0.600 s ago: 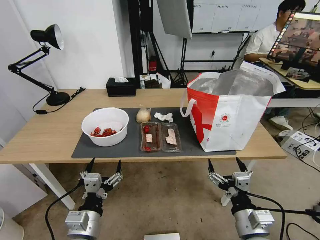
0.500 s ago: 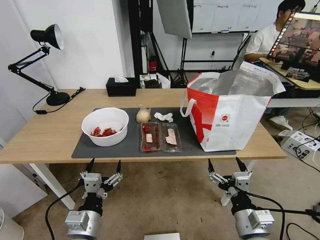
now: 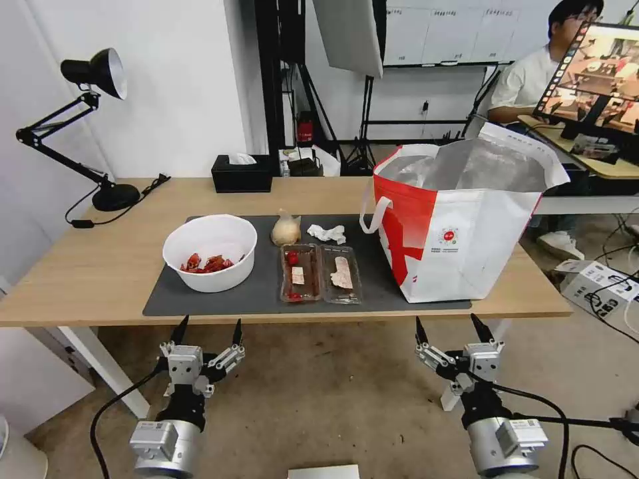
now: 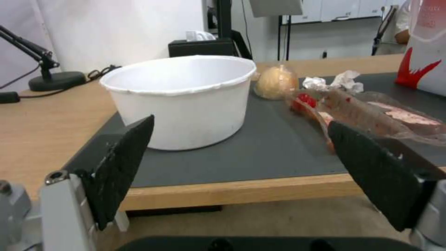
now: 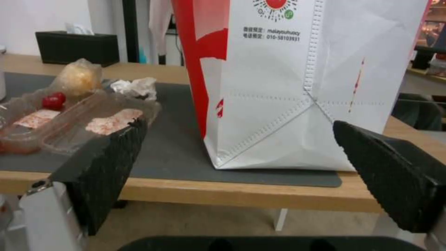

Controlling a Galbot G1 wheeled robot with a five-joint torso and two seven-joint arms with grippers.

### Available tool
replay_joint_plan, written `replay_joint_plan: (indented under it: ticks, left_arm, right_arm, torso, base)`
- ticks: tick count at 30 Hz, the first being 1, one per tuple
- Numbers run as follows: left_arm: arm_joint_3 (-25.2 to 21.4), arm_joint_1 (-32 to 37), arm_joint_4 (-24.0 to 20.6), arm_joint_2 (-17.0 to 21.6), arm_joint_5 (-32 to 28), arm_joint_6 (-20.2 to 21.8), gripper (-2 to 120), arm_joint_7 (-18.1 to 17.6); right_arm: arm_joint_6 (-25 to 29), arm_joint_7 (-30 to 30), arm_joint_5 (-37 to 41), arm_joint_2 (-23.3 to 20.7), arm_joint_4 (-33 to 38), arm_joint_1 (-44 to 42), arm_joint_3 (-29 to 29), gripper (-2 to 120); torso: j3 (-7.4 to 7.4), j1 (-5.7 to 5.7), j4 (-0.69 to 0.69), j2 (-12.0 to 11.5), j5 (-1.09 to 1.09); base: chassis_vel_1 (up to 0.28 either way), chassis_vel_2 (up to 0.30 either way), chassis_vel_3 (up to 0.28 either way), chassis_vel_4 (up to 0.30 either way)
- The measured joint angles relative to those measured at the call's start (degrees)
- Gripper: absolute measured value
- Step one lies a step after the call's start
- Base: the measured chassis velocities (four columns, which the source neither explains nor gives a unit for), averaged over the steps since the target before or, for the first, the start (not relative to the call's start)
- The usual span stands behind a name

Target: Pick up the trash from the table and place it into the takeout bag.

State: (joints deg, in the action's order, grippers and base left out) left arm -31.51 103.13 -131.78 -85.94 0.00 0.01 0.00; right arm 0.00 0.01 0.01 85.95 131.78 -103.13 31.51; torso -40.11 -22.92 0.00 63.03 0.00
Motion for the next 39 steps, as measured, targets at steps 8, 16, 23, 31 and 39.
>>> replay_joint_plan:
  ticks: [8, 16, 23, 31, 39]
  left_arm:
    - [-2.29, -2.62, -2.48, 3.56, -7.23, 6.48, 100, -4.17]
    - [-6.54, -7.42, -7.20, 10.03, -20.36, 18.30, 100, -11.89]
    - [-7.15, -8.27, -8.36, 11.70, -25.73, 23.26, 100, -14.42]
    - [-6.46, -7.95, -7.82, 11.33, -25.33, 23.13, 100, -13.71]
    - [-6.25, -7.60, -7.71, 11.34, -25.25, 22.83, 100, -13.41]
  right_arm:
    - [-8.86, 1.60, 6.73, -8.19, 1.69, 3.78, 1.22, 100]
    - [-21.96, 4.10, 16.65, -19.96, 4.27, 9.35, 3.07, 100]
    - [-26.02, 4.93, 20.18, -22.88, 3.06, 11.65, 1.76, 100]
    - [-25.75, 5.03, 19.69, -21.75, 2.81, 11.29, 1.55, 100]
    - [-25.24, 5.03, 18.70, -20.62, 2.78, 10.84, 1.20, 100]
  torso:
    - [0.00, 0.00, 0.00, 0.00, 0.01]
    - [0.00, 0.00, 0.00, 0.00, 0.00]
    - [0.00, 0.00, 0.00, 0.00, 0.00]
    - [0.00, 0.00, 0.00, 0.00, 0.00]
    - [0.00, -0.01, 0.00, 0.00, 0.00]
  base:
    - [0.000, 0.000, 0.000, 0.000]
    - [0.000, 0.000, 0.000, 0.000]
    - [0.000, 0.000, 0.000, 0.000]
    - [0.000, 0.000, 0.000, 0.000]
    - [0.000, 0.000, 0.000, 0.000]
